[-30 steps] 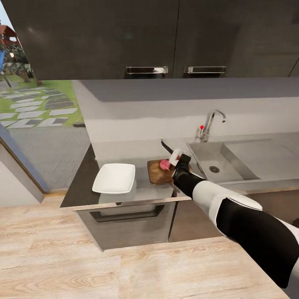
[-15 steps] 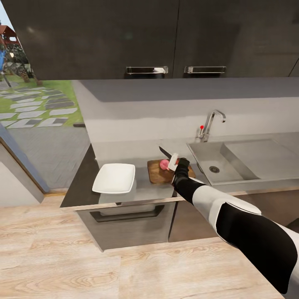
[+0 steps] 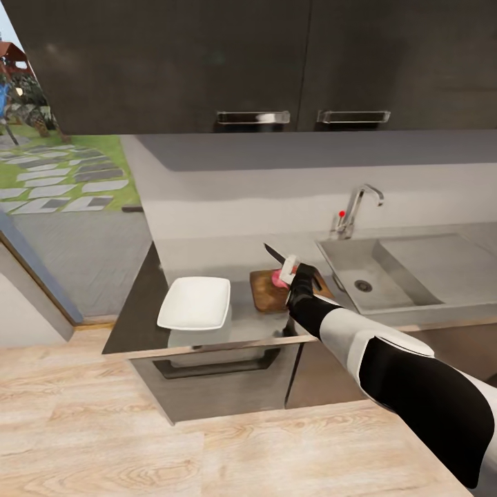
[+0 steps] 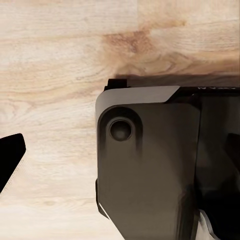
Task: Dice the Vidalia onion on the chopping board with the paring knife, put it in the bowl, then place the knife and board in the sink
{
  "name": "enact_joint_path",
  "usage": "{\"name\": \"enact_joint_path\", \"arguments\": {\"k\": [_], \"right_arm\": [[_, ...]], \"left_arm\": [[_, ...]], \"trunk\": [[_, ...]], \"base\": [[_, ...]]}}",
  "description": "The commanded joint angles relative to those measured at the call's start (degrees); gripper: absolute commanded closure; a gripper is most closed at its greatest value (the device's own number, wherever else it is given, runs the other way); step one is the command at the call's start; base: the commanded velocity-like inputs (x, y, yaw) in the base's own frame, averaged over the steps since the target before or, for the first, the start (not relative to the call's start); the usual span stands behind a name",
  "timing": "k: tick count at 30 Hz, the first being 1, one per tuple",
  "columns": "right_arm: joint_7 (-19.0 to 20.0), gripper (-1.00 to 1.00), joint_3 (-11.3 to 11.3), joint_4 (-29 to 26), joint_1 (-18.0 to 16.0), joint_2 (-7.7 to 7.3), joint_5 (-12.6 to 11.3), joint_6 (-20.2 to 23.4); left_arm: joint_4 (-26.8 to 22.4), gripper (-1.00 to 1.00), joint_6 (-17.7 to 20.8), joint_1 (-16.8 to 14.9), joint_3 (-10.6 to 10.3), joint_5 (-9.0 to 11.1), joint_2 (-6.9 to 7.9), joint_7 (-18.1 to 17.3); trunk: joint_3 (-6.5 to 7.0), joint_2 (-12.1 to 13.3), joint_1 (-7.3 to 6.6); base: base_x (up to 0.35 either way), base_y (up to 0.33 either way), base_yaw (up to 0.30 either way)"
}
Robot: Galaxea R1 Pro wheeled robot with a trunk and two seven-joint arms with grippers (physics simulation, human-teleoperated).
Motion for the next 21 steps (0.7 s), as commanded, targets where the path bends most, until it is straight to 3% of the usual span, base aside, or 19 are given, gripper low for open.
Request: {"name": "enact_joint_path", "arguments": {"k": [1, 21], "right_arm": [[-0.16, 1.0, 0.49, -0.07, -0.03, 0.0, -0.47, 0.34], [1.51, 1.0, 0.44, 0.19, 1.71, 0.0, -0.16, 0.34]], "left_arm": [[0.26, -1.0, -0.44, -0.11, -0.49, 0.54, -0.04, 0.05], [0.26, -1.0, -0.41, -0.11, -0.49, 0.54, -0.04, 0.04]], "trunk": [[-0.11, -0.11, 0.04], [-0.11, -0.11, 0.04]], "base": [[0.076, 0.051, 0.0], [0.009, 0.006, 0.0]]}}
